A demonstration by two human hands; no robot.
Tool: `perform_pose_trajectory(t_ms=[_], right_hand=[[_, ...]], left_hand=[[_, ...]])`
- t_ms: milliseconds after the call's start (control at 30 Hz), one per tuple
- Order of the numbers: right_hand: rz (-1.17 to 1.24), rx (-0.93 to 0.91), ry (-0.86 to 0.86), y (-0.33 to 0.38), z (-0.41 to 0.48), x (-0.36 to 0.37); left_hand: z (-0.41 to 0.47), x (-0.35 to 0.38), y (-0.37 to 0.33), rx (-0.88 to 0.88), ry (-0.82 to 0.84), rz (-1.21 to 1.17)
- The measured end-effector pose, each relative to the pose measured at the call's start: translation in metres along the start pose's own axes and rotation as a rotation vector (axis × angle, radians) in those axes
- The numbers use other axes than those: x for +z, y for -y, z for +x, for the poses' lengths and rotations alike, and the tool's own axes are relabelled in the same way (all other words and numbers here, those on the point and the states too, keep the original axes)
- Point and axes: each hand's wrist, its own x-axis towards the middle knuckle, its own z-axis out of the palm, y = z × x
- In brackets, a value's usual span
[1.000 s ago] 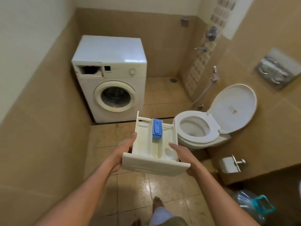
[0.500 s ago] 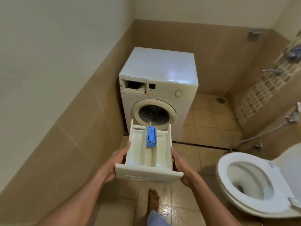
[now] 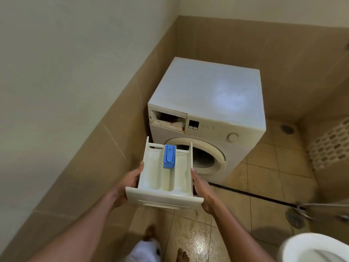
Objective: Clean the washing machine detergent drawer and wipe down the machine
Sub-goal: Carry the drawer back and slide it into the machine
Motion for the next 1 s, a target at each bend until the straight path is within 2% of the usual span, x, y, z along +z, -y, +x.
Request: perform_pose_trajectory(t_ms=[200,500,700,1000], right_hand=[[0.050,0.063,-0.017,0.040,0.079,0.019],[0.077,0.168,-0.160,0.090,0.182,0.041],[0.075,0.195,-0.222,0.108,0.199,0.038],[0.109,0.152,-0.194,0.124,0.208,0.033]], left_hand=[[0.073,-0.037,-0.057,-0.049,-0.040,0.098],[0.183,-0.067,-0.132,-0.195,-0.050,0.126],[0.215,-0.068,-0.149,-0.247,-0.023,0.102],[0.230,-0.069,-0.160,-0.224,-0.025,0.118]])
